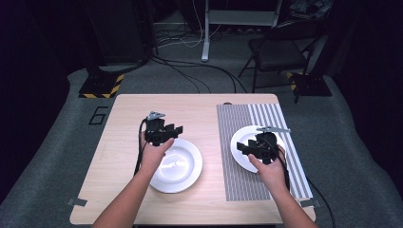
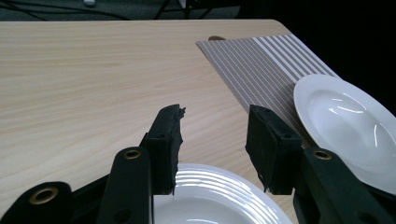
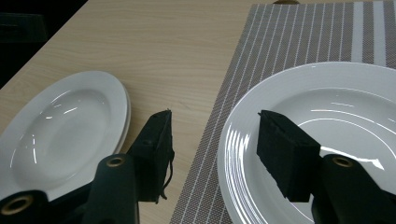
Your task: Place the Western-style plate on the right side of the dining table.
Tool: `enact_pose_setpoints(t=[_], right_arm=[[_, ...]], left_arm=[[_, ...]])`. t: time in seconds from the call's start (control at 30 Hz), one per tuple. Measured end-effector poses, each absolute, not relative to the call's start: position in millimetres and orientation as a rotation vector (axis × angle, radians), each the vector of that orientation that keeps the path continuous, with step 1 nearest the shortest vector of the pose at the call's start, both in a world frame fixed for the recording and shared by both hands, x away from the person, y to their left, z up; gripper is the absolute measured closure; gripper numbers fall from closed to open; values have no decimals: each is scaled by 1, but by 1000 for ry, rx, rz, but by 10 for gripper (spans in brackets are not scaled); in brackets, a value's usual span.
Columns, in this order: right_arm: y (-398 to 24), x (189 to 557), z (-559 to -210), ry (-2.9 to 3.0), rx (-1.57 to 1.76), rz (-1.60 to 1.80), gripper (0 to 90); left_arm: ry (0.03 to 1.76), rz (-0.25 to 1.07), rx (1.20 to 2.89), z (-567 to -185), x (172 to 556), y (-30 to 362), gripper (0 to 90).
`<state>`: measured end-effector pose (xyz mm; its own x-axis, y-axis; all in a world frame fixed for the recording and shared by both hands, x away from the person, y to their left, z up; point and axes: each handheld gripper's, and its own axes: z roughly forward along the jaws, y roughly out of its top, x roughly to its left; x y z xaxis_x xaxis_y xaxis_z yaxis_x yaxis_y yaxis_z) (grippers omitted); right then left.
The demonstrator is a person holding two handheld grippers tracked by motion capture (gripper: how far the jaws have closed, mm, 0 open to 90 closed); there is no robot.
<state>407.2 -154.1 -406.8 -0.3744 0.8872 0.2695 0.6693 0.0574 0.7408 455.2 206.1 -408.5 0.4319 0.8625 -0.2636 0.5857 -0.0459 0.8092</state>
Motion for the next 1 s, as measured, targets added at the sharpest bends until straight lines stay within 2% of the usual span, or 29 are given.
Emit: enact_pose_setpoints(t=[0.6,1.0], right_arm=[[-132,397,-405,2169,1466,1261,446],[-125,387,-416,2218,1383,1288,421]], left_arm=[[1335,424,1709,-415,422,263,541],[1366,482,1706,-431,403,291,474]])
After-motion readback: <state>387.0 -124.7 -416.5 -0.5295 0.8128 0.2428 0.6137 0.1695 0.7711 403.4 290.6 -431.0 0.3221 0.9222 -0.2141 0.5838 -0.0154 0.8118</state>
